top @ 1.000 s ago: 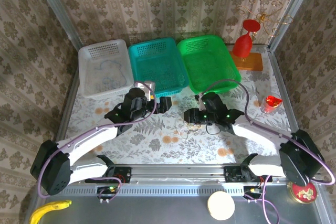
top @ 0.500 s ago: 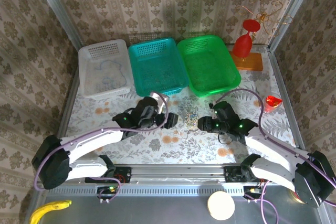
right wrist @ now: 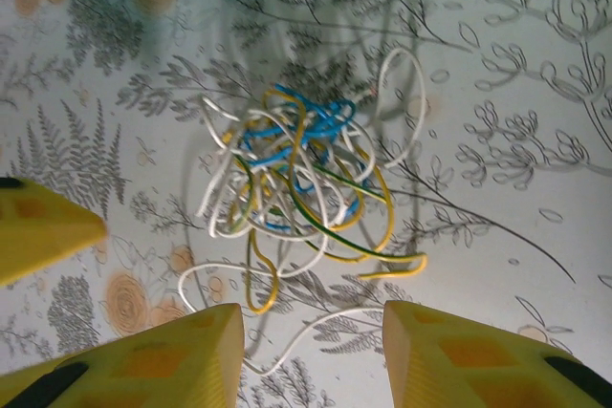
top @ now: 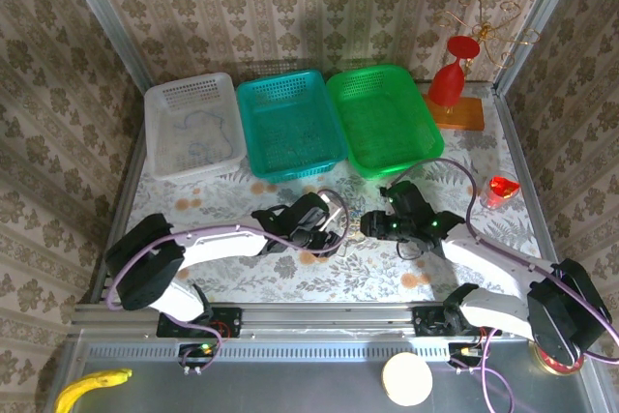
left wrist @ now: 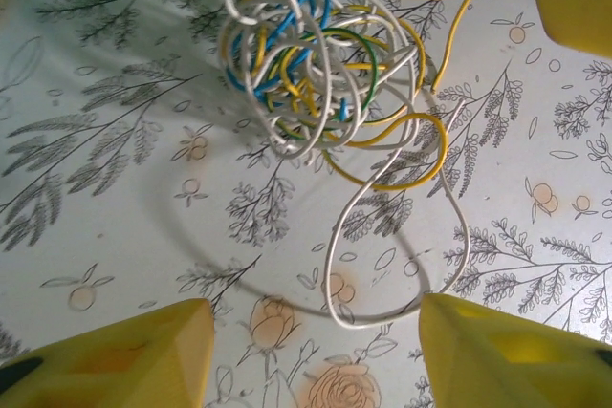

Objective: Untangle the cables

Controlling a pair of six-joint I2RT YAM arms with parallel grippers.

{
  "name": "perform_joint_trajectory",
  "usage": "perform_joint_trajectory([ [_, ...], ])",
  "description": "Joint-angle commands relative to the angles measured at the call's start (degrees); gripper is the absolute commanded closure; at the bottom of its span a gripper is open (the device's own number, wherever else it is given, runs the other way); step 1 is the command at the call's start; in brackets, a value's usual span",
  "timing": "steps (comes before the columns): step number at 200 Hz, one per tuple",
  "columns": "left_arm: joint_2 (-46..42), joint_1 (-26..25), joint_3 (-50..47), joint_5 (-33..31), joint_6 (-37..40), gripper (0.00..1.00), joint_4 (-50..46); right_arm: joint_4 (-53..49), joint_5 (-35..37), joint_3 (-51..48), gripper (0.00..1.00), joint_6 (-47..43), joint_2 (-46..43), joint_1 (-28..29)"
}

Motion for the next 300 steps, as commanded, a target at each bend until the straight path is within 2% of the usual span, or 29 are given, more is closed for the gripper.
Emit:
perform_joint_trajectory([
  [1,1.5,-0.6,2.0,2.2,1.6,0.44,0.8,1.2,-0.7,1.9,0.55,-1.3,0.7,-0.2],
  [115,7.4,-0.5,2.2,3.8,0.5,0.65,5.3,2.4,-1.1,3.9,0.55,-1.7,3.5,-0.2],
  [146,8.4,-0.3,2.1,4.0,0.2,0.77,6.1,3.0,0.4,4.0,0.48,-1.9,5.1,-0.2],
  [185,7.4,0.0,2.2,4.0,0.0,1.0,6.2,5.6,0.9,4.5,0.44,-1.6,8.7,0.2],
  [254,-0.6,0.6,2.3,6.3,-1.4,1.0,4.8,10.2,2.5,6.2,0.43,-0.7,17.5,2.3],
  [300,-8.6,3.7,2.1,10.4,-4.2,1.0,5.1,13.5,4.9,4.3,0.44,0.7,21.0,2.6],
])
